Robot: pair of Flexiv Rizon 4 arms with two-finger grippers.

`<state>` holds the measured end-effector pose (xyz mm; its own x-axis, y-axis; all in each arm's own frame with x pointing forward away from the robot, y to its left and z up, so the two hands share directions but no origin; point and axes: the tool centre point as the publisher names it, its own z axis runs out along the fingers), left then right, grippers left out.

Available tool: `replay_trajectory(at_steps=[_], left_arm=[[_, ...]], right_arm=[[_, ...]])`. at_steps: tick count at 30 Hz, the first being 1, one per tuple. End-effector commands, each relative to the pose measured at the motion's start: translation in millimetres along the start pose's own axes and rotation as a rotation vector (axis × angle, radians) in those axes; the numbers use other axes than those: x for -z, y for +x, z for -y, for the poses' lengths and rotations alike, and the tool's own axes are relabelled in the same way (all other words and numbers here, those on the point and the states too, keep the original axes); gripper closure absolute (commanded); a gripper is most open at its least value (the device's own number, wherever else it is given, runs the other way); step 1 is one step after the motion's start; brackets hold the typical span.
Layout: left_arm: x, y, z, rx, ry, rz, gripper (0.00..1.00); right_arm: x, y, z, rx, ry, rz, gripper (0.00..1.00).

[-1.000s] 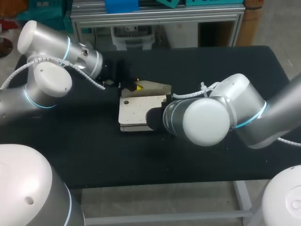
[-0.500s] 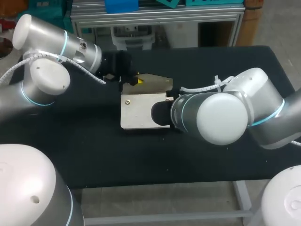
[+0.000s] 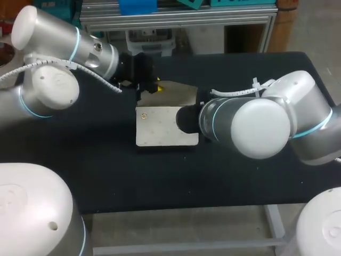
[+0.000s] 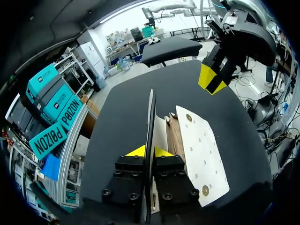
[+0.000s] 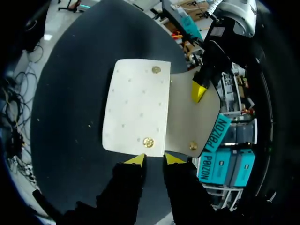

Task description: Pick up the bag, open it, inspect its contents, close it, and place it on the opposite side

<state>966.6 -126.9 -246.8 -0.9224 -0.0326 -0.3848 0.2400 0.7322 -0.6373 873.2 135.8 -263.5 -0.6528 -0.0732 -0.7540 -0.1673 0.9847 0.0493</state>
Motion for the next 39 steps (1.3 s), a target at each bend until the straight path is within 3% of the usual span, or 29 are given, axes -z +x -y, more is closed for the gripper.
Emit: replay_trajectory(at_steps=[1,9,20,31,39], left_arm=[[2.4,1.2,1.3,0.000,-0.001,0.004,1.00],[11.8,4.8,11.7,0.061,0.057,0.055,1.00],[15.5,10.0,24.5,0.072,0.079,0.052,1.00],[12.7,6.5,31.1,0.102,0.107,0.047,1.00],[14.9,3.1,34.7,0.112,0.112,0.075,1.00]], right_arm=[[5.8,-2.8,7.8,0.019,-0.029,0.051,1.00],[2.0,-26.8,0.6,0.056,-0.031,0.091,1.00],[-19.0,-41.3,-0.6,0.063,-0.057,0.114,1.00],[-55.5,-37.4,-2.8,0.059,-0.084,0.045,1.00],[-61.9,-25.4,-2.8,0.068,-0.084,0.004,1.00]])
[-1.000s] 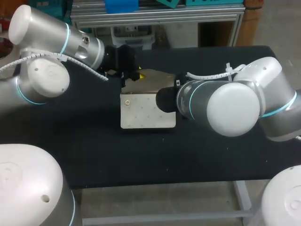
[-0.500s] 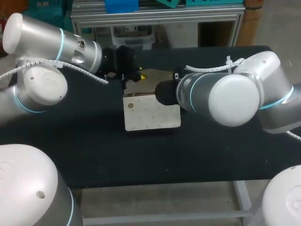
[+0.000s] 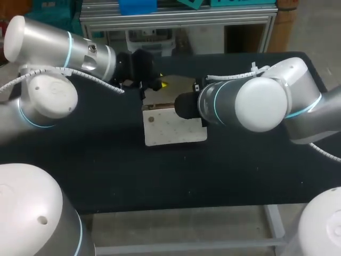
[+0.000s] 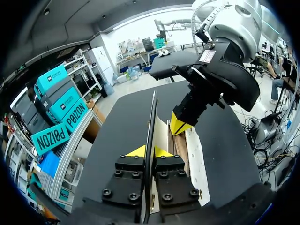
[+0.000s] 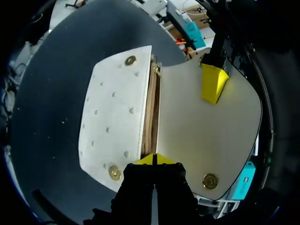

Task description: Pick up the bag, open it, inspect its contents, close it, and place it on the opposite side

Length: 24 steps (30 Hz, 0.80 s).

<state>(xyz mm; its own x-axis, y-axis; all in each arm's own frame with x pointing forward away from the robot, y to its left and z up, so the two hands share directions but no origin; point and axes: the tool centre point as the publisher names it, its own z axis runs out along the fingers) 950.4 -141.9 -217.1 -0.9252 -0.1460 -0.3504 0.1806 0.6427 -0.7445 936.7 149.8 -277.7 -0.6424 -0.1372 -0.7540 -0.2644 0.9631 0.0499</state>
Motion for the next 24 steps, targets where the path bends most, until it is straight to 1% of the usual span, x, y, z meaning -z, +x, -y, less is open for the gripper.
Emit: replay_trajectory(at_steps=[1,8,15,20,24], left_arm=[[0.5,-1.8,1.0,0.011,0.001,0.020,1.00],[2.8,-6.5,-0.3,0.038,0.004,0.040,1.00],[9.2,-5.0,2.5,0.029,0.011,0.039,1.00],[9.0,1.6,4.3,0.013,0.007,0.028,1.00],[8.4,4.4,4.8,0.009,0.006,0.019,1.00]], right_arm=[[-2.2,8.7,-1.8,0.006,-0.009,0.006,1.00],[4.3,24.6,-9.0,0.029,-0.005,-0.020,1.00],[12.2,30.9,-14.2,0.047,0.006,-0.023,1.00],[21.0,15.2,-9.7,0.025,0.014,0.055,1.00],[21.8,3.2,-8.5,0.021,0.014,0.097,1.00]])
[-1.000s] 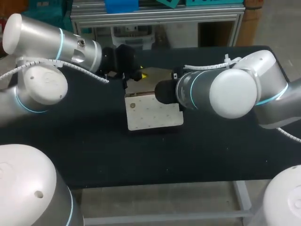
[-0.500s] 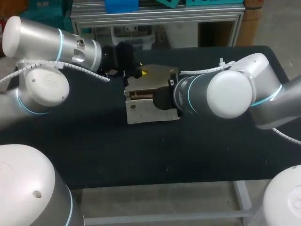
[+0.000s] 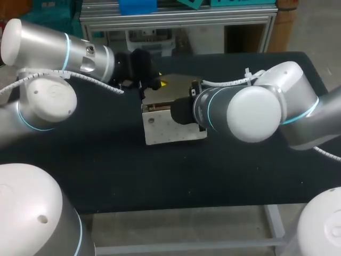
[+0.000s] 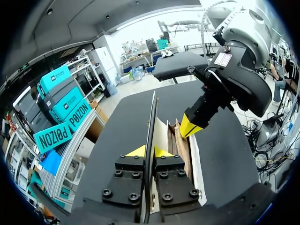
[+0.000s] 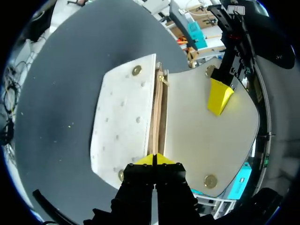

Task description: Pick up the bag, open it, inspect its contents, close it, and place it on the opposite side

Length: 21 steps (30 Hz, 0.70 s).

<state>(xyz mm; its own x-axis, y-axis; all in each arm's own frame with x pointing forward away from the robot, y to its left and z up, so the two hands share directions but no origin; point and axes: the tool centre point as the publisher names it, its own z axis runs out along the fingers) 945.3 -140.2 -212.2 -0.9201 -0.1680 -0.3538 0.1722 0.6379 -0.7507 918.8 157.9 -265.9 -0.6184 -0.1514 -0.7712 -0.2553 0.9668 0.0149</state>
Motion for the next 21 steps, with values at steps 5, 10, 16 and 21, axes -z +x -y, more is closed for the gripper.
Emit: replay_trajectory(at_steps=[5,10,16,21], left_arm=[[3.6,2.8,3.3,-0.005,0.009,-0.009,1.00],[4.2,3.1,4.0,-0.008,0.017,-0.010,1.00],[4.9,0.8,3.8,-0.001,0.025,-0.005,1.00],[4.0,-3.3,1.0,0.018,0.018,0.005,1.00]], right_arm=[[-9.1,-8.9,5.6,0.002,-0.024,0.087,1.00],[-28.1,-10.1,7.3,-0.011,-0.042,0.059,1.00],[-40.8,-0.4,4.9,-0.018,-0.057,0.013,1.00],[-36.8,9.4,2.3,-0.015,-0.056,0.001,1.00]])
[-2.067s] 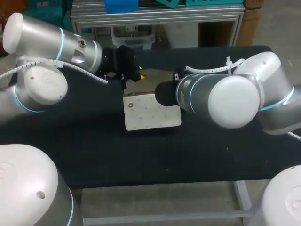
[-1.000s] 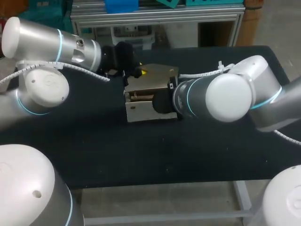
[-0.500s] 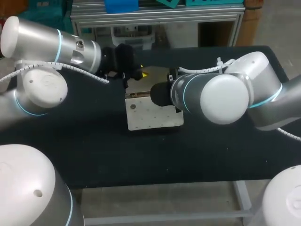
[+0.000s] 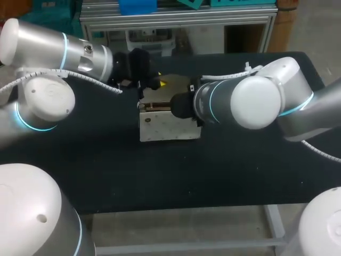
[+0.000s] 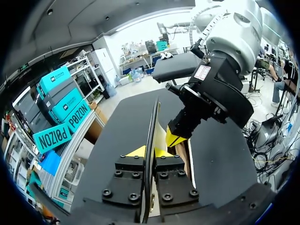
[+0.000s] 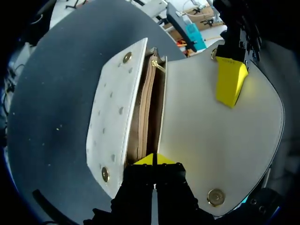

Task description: Pick up the bag, open it, inspect its contents, close it, and place it on the opposite side

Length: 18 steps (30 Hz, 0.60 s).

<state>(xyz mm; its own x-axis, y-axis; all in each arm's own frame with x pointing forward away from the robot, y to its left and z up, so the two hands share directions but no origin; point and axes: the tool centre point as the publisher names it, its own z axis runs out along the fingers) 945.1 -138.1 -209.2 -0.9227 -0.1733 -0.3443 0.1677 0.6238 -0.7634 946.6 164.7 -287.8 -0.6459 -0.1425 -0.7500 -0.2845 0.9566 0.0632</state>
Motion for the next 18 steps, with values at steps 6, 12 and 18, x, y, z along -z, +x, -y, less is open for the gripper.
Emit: replay_trajectory(at_steps=[6,12,18], left_arm=[[-0.5,-3.7,-1.9,0.025,-0.005,0.009,1.00],[-0.8,-3.0,-2.6,0.035,-0.008,0.010,1.00],[1.2,-0.3,-1.3,0.030,0.004,0.005,1.00]], right_arm=[[2.9,17.5,-0.6,0.003,-0.003,0.029,1.00],[8.1,18.8,-7.0,0.014,-0.006,0.044,1.00],[5.9,17.8,-7.9,0.020,-0.009,0.044,1.00]])
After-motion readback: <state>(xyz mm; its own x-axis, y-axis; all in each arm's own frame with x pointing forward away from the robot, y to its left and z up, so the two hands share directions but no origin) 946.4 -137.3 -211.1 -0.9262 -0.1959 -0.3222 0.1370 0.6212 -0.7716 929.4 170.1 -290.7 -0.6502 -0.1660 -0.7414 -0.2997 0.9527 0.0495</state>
